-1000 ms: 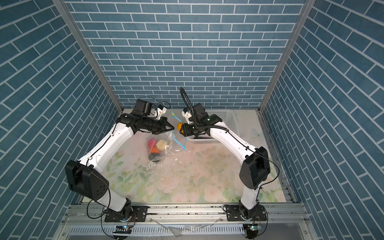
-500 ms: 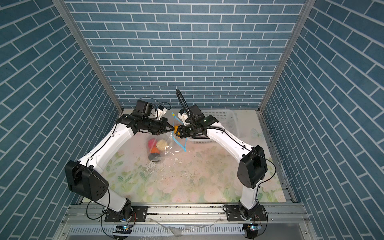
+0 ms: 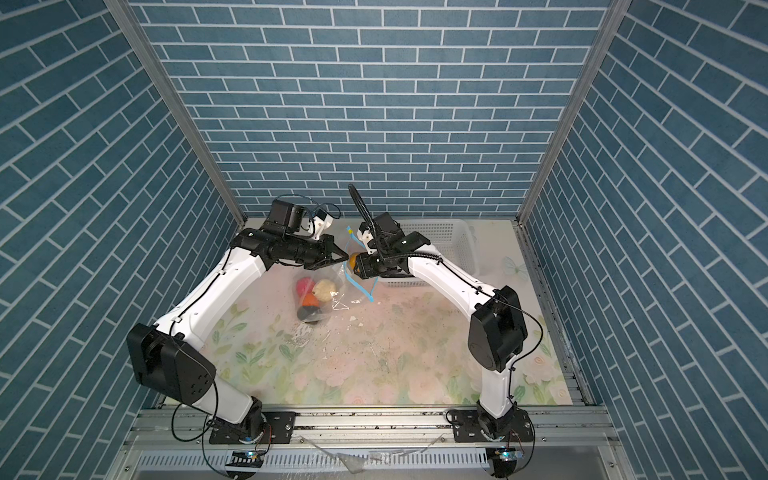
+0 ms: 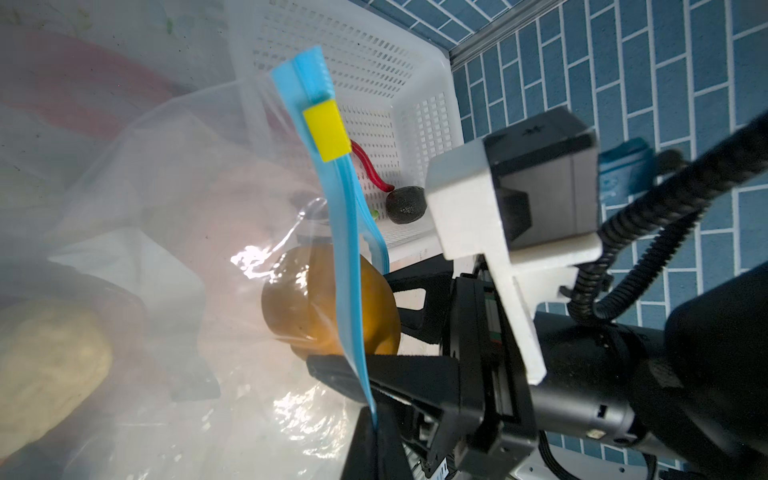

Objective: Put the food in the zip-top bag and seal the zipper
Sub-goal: 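Lower the yellow potato into the bag and open the right gripper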

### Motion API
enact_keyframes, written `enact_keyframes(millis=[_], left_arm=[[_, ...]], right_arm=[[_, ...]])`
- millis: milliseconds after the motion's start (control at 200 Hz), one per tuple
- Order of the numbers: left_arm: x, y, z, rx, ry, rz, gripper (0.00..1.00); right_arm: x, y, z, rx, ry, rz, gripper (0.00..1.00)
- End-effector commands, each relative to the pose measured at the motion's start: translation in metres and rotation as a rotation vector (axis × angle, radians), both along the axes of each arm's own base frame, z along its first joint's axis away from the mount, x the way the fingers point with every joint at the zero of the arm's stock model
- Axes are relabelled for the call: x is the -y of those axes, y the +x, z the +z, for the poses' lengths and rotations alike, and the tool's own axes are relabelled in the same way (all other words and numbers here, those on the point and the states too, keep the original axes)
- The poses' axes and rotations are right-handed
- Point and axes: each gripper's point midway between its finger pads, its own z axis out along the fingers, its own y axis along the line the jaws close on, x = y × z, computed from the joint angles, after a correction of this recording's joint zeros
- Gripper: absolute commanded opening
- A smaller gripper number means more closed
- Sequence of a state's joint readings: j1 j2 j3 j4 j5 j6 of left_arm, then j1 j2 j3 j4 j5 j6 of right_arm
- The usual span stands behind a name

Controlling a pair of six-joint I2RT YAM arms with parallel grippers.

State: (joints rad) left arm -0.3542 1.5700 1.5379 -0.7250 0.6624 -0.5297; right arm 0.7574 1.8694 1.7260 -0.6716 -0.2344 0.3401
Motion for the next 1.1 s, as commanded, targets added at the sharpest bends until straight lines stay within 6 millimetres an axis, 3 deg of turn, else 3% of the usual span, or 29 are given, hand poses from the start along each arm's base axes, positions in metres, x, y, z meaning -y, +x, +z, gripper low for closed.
enact_keyframes(millis=[0, 250, 445, 875, 1095], left_arm=[[-0.0023, -0.0044, 0.0109, 0.036, 0.007, -0.009, 0.0], [-0.0011, -0.0038, 0.0117, 0.035, 0.003, -0.01, 0.0], [-0.0015, -0.0046, 0.0109, 0.035, 0.002, -0.009, 0.0], [0.0006, -0.0053, 0.0088, 0.03, -0.011, -0.015, 0.0], [-0.0001, -0.0058, 0.0082, 0.032, -0.008, -0.015, 0.0]], right_arm=[[0.0153, 0.0019, -0.0086, 0.03, -0.086, -0.008, 0.51], [0.0206, 0.0044, -0.0131, 0.038, -0.112, -0.024, 0.51], [0.0141, 0.0023, -0.0119, 0.024, -0.086, -0.007, 0.53], [0.0134, 0.0031, -0.0078, 0.027, -0.075, -0.009, 0.71], [0.0128, 0.0034, -0.0071, 0.028, -0.073, -0.01, 0.72]])
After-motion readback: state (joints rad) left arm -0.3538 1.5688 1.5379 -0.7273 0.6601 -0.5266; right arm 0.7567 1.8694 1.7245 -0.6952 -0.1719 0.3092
